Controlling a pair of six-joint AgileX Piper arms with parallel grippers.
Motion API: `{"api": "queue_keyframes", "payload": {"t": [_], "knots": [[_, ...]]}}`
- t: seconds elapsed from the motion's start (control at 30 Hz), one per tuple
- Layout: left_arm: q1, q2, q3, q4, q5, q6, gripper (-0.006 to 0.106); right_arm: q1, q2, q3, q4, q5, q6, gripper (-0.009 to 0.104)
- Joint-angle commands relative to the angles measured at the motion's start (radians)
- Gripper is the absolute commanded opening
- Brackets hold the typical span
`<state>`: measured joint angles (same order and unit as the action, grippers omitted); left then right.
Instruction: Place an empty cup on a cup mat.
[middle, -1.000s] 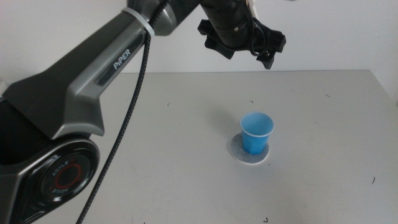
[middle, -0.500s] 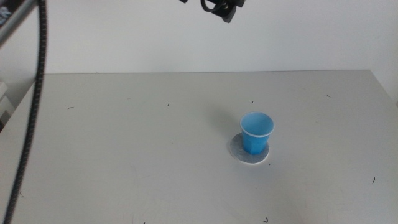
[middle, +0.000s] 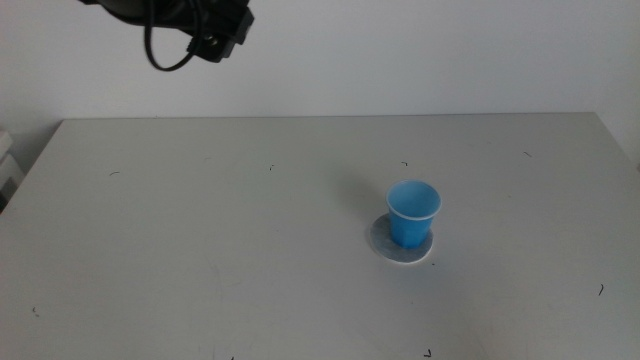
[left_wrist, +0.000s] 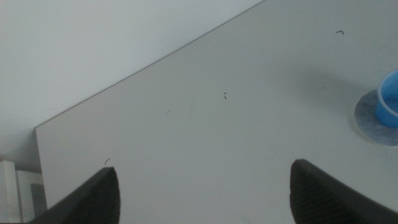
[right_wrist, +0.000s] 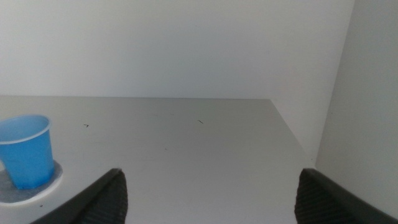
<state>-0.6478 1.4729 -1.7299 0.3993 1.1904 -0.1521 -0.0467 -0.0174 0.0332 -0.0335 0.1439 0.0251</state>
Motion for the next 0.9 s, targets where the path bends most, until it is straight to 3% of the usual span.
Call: {"api": "queue_keyframes", "payload": {"t": [0.0,0.17,0.4,0.87], "knots": [[0.035,-0.098,0.056,0.018,-0.105,-0.027,0.103,0.002,-0.019,-0.012,-0.009,-0.078,-0.008,0.094],[0.150,-0.219,0.241,-0.090,-0.208,-0.027,0.103,0.002,-0.019,-0.012,-0.009,-0.078,-0.008,0.094],[0.318,-0.455,0.593,-0.173,-0.462,-0.027,0.103,0.002,-0.019,-0.012,-0.009,-0.078,-0.008,0.094],[0.546,-0.942,1.247,-0.183,-0.929,-0.031,0.103,0.002,-0.019,-0.012,-0.009,-0.078,-0.008,0.094]]}}
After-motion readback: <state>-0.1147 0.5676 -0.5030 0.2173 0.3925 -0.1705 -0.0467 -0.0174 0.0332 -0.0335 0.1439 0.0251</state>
